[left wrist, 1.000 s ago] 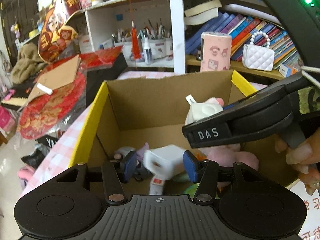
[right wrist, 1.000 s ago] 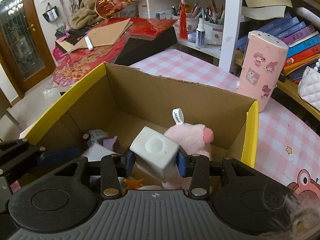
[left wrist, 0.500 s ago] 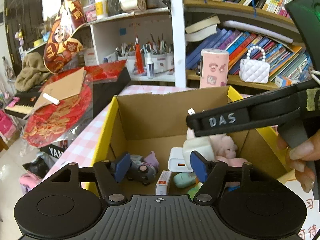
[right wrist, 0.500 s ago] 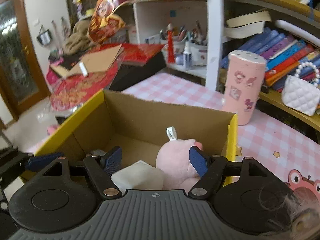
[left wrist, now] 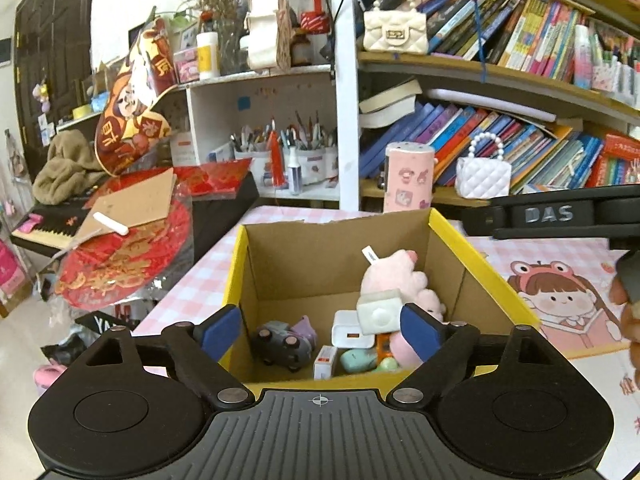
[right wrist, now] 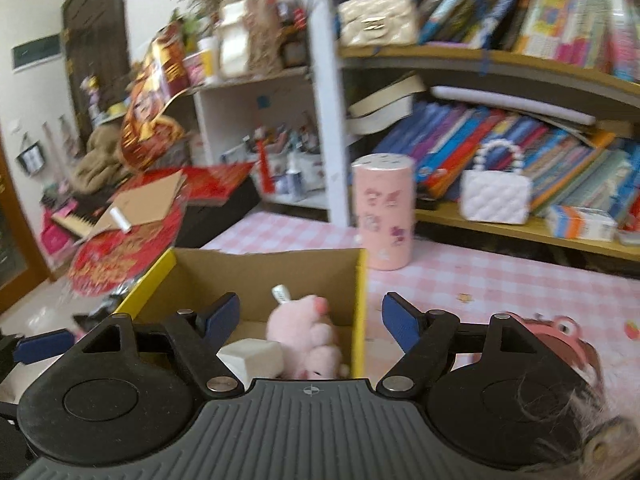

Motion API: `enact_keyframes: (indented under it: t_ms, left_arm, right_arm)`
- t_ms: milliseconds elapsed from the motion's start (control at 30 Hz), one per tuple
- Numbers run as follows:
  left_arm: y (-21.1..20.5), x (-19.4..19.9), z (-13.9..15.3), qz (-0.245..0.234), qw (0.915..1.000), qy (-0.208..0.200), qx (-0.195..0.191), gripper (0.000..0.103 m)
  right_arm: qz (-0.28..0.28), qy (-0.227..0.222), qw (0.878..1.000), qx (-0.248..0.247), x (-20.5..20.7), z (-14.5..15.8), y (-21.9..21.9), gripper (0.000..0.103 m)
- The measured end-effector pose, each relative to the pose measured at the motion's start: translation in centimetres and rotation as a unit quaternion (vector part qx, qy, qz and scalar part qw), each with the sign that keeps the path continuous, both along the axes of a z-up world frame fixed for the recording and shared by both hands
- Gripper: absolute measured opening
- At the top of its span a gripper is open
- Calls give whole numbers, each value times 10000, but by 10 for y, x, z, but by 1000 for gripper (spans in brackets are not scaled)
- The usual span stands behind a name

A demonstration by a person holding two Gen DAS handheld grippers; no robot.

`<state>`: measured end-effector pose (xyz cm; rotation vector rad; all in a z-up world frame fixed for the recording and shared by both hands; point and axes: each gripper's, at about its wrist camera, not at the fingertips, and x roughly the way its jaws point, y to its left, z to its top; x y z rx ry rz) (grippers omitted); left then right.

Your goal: Organize objects

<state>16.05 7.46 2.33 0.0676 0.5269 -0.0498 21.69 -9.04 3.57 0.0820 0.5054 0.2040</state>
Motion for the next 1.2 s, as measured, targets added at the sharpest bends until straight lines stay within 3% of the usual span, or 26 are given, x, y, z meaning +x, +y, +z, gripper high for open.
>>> enact_keyframes:
  t_ms: [300,700,1200]
  left_arm:
    - [14,-41,-6,95,9999,76,-77,97]
    - [29,-99,-24,151,9991,391,-116,99]
    - [19,-129,-37,-93,9984,552,4,99]
  right_arm:
    - [-667,33,9978,-38,-61,-7,-15,80]
    - [-1095,353,9930,-267,-142,-34,0,85]
    - [-1672,772,9819,-434,-206,-61,-1,90]
